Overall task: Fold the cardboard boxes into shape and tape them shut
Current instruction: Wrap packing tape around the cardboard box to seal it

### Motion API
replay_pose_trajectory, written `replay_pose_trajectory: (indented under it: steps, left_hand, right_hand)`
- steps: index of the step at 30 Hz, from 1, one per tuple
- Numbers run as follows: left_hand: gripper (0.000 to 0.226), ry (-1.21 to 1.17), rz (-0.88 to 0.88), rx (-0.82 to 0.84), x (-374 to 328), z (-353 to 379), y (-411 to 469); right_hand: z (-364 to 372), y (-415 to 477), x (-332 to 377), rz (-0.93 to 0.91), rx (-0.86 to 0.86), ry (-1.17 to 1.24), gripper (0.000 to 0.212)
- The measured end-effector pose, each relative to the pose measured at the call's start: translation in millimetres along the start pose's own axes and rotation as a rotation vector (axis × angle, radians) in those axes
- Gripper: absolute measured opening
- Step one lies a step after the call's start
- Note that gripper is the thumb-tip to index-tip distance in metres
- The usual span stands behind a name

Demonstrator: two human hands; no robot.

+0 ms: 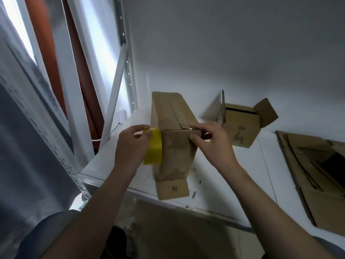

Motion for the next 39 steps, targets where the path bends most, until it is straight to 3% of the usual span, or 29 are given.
replay_pose_trajectory:
  steps: [5,11,15,18,20,23,27,32,36,39]
  left_hand:
    - [0.027,0.124,-0.031,0.055,10,-10,-23]
    - [0.020,0.059,-0.029,0.078,-6,-33,-52]
    - [0.017,0.001,0.029,0.105,-26,-50,-74]
    - [0.017,-0.023,0.058,0.152,-44,-52,-93]
    - [0.019,-0.091,0.040,0.216,-54,-48,-102]
    - [0.025,-0.150,0.065,0.287,-64,-40,-116]
    - [0.016,0.005,0.326,0.060,-75,-36,-128]
    - [0.005,0.043,0.432,0.027,-75,-16,-148]
    - [0.006,-0.016,0.328,0.066,-65,-7,-141]
    - [0.032,-0.018,0.133,0.159,-59,-5,-130]
  right_hand:
    - [-4,-35,13,0.006,-0.097,-0.021,0.022]
    - [-14,-41,14,0.111,0.013,-0.175,0.021]
    - [-21,-40,46,0.007,-0.032,-0.316,0.050]
    - [-16,-47,87,0.021,0.019,0.041,0.075]
    - [-9,-55,107,0.013,0.076,0.104,0.087]
    - [-10,-63,123,-0.066,0.039,0.127,0.070]
    - [-24,-70,120,-0.101,-0.018,0.133,0.060]
    - [-26,-80,118,-0.119,-0.019,0.178,0.042]
    - [-35,-80,114,-0.130,0.021,0.062,0.055]
    - [-43,-79,112,-0.124,0.098,-0.041,0.064]
Point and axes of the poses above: each hand's wrist, its own y-axis towards the middle knuckle, its own z-axis out of the palm, x = y × z, the point moved 3 cm from there along y, towards the middle knuckle, and after that the axes turned 11 degrees about -z, right-handed, at the moved point
